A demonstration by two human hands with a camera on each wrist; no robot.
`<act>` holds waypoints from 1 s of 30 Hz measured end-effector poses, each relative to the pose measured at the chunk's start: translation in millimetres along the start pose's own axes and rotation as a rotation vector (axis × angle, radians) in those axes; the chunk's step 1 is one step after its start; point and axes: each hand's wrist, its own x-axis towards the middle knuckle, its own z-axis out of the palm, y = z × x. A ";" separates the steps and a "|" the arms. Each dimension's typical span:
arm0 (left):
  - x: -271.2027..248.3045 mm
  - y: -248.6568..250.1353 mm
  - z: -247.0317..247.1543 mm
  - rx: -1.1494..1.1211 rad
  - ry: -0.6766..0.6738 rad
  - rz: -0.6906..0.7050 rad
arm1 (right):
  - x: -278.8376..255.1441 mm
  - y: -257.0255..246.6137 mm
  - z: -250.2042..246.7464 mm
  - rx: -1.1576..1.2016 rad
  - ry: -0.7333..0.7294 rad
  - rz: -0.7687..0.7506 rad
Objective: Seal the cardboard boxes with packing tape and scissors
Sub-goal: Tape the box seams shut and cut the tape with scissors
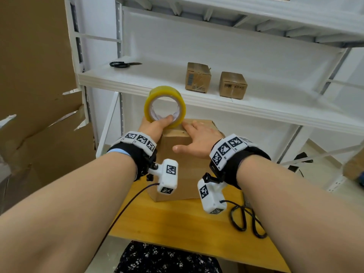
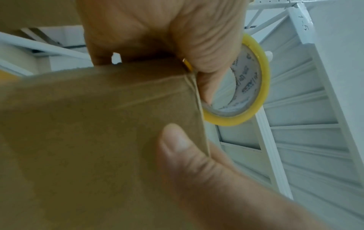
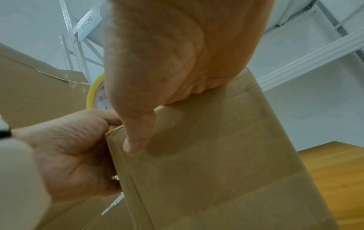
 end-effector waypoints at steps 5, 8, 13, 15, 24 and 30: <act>7.1 0.8 21.7 0.069 0.021 -0.003 | 7.4 14.7 -22.5 0.067 -0.126 -0.002; 5.5 -5.9 33.3 0.103 0.007 0.006 | 4.6 9.2 -28.2 0.073 -0.094 -0.022; 9.8 -5.2 28.3 0.245 -0.003 0.031 | 5.5 -1.1 -15.3 0.064 -0.053 -0.031; 9.7 2.3 21.2 0.308 -0.021 0.061 | 7.8 0.3 -16.8 0.078 -0.081 -0.018; 8.3 -9.5 -2.7 -0.053 0.035 -0.112 | 13.2 -2.5 -14.1 0.079 -0.047 -0.022; 8.1 -10.7 14.3 -0.028 -0.014 -0.123 | 1.0 -1.2 -24.8 0.191 -0.011 -0.028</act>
